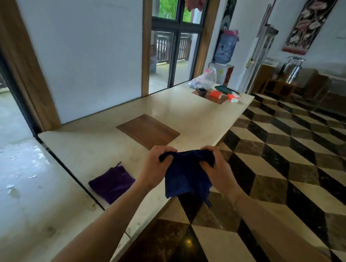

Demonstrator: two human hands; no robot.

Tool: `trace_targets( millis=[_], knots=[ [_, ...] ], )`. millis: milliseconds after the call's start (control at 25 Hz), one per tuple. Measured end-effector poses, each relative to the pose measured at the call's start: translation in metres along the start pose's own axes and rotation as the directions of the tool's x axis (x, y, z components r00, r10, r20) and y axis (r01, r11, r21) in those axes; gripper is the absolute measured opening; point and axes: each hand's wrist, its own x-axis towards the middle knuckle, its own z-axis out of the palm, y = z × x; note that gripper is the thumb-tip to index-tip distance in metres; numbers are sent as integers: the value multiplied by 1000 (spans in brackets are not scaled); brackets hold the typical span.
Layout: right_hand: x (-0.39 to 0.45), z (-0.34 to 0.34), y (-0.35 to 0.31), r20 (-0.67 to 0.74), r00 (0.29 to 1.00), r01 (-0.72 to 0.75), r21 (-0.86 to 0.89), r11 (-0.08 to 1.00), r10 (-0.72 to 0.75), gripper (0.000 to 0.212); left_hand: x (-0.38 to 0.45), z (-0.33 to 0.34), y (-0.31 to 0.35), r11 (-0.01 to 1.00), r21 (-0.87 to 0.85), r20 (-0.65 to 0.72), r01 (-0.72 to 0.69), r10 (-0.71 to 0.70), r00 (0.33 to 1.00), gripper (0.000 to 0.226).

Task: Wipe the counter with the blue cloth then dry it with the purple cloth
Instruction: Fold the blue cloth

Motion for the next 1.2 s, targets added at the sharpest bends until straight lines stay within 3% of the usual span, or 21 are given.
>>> trace_targets(
  millis=[280,560,680,800,1000,1200],
  knots=[
    [100,83,22,323,929,137,158,978,-182,31,12,-30,-64,953,39,-295,301,-277,914,27],
    [148,142,36,640,692,213,264,941,-336,28,-21,-13,-80,834,-197,-576,515,-524,627,28],
    [145,159,38,719,588,254,271,928,-371,29,-42,-6,-79,747,-308,-603,590,-633,486,23],
    [140,173,49,782,528,232,243,942,-332,30,-56,4,-83,693,-347,-622,632,-674,398,21],
    [130,188,72,835,504,162,162,973,-222,28,-68,17,-106,621,-387,-575,682,-741,348,21],
    [127,210,95,841,533,91,51,995,-92,28,-67,19,-140,523,-424,-478,740,-823,308,20]
  ],
)
